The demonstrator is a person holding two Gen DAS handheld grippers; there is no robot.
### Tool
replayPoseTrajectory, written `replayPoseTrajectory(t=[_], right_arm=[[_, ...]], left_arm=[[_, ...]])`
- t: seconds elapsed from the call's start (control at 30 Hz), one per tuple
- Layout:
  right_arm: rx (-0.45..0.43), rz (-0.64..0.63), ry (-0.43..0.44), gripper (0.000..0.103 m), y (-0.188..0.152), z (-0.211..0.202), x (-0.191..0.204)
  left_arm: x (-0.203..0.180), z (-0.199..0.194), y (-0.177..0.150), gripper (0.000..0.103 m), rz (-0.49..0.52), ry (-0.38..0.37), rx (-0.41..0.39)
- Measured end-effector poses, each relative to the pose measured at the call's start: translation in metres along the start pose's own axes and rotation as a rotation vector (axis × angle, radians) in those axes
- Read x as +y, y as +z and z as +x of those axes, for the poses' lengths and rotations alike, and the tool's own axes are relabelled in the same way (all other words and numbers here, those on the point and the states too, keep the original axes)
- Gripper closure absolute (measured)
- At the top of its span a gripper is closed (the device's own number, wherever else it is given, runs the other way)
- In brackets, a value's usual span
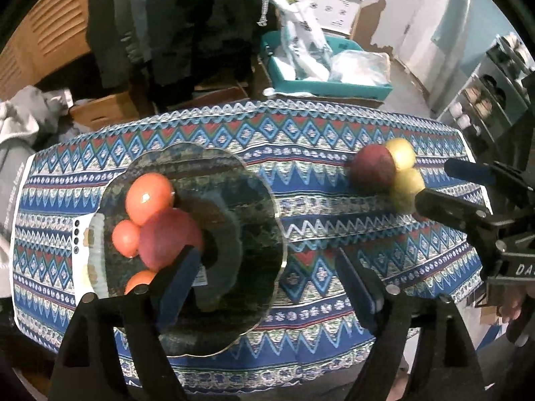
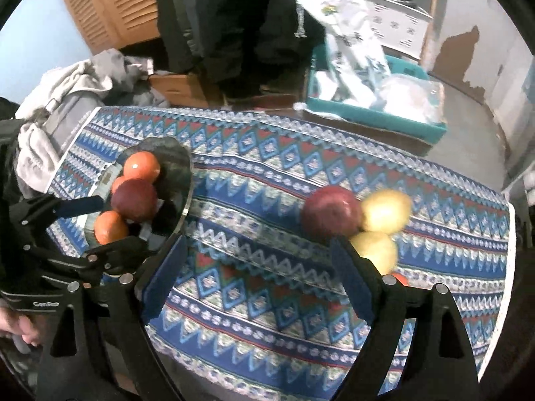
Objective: Organize fruits
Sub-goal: 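Move both open tools back from the plate toward the remaining fruit, then grasp a red apple with the left gripper while the right gripper grasps the green mango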
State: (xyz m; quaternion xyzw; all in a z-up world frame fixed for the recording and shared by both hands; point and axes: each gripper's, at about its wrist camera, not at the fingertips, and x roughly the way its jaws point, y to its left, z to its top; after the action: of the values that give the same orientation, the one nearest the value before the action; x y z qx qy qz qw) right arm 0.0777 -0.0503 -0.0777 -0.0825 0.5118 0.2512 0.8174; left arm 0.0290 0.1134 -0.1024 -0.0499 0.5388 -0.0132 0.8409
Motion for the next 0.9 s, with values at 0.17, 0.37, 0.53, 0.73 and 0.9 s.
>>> replayPoseTrajectory(t=[0.17, 0.37, 0.53, 0.73, 0.9], right_arm=[[0.013, 0.020, -0.056, 0.016, -0.010, -0.003, -0.026], [0.065, 0.062, -0.078, 0.016, -0.024, 0.009, -0.058], [0.098, 0.094, -0.095, 0.016, -0.034, 0.022, -0.080], [0.143, 0.152, -0.071, 0.016, -0.040, 0.044, -0.105], [0.175, 0.184, -0.066, 0.016, -0.042, 0.065, -0.119]], left_arm=[[-0.019, 0.001, 0.004, 0.017, 0.042, -0.006, -0.003], [-0.040, 0.009, 0.008, 0.017, 0.084, -0.014, 0.006], [-0.055, 0.023, 0.012, 0.017, 0.115, -0.012, 0.029], [-0.067, 0.041, 0.017, 0.017, 0.147, 0.000, 0.051], [-0.070, 0.060, 0.021, 0.017, 0.152, 0.011, 0.087]])
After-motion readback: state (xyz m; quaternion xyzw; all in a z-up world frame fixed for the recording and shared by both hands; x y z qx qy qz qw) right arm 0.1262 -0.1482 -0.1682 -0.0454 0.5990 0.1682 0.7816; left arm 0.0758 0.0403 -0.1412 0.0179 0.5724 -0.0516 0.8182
